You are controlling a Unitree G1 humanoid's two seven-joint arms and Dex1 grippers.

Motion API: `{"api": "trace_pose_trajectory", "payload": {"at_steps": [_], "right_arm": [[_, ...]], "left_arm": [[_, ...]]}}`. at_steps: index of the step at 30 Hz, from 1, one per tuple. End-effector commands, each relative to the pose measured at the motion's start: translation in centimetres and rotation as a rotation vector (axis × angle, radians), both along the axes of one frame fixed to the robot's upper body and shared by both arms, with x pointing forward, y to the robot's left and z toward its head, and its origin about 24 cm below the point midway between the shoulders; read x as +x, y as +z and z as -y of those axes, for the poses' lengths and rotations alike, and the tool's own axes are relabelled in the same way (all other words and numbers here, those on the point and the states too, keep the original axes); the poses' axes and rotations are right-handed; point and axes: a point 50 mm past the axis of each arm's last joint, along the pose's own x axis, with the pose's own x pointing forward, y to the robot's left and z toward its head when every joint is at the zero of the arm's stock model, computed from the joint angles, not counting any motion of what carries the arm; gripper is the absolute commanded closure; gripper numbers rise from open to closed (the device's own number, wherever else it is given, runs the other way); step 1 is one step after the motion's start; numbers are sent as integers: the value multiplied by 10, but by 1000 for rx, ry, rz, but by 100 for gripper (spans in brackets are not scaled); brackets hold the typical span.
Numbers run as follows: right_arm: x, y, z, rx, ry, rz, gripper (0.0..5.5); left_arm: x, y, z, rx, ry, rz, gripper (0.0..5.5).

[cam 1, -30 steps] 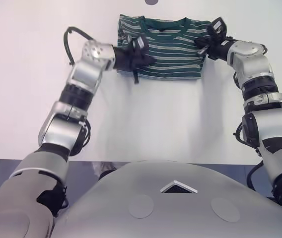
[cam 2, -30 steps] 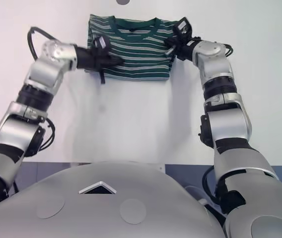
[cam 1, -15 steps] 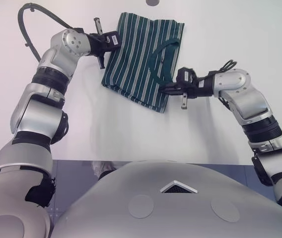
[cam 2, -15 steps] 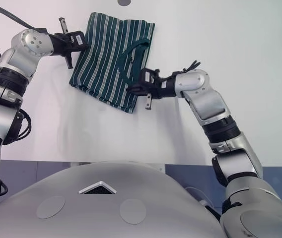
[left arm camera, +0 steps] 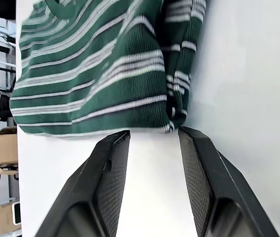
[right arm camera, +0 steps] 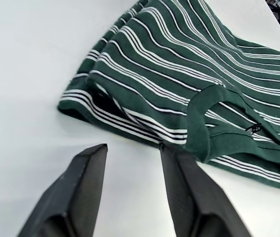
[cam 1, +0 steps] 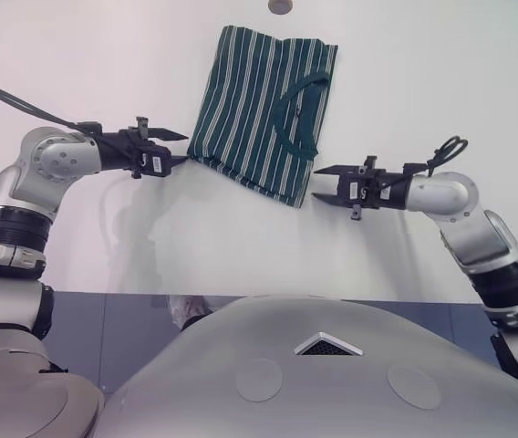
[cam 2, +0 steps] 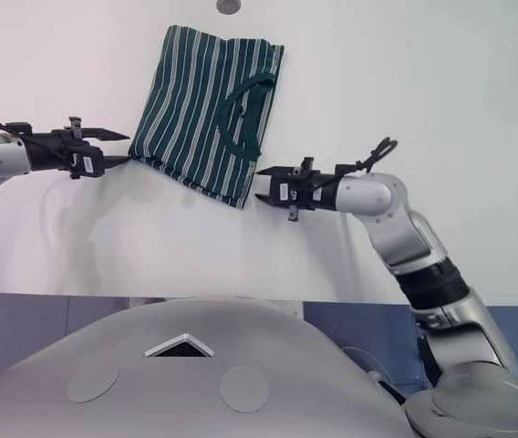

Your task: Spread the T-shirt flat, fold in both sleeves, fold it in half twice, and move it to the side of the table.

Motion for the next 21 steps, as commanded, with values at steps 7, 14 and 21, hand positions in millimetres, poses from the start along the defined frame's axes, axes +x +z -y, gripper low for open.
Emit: {"api": "trace_pose_trajectory", "payload": {"at_steps": [7,14,21], "right_arm": [[4,-15,-2,-97,141,18,432],[7,0,7,40,18,-216,550],[7,52,24,348,-65,-687,550]], "left_arm": [[-6,-13,22,-6,-97,-62,423],[-18,-6,22,-71,18,-385,525],[-11,44,37,-350,171,-773,528]]}}
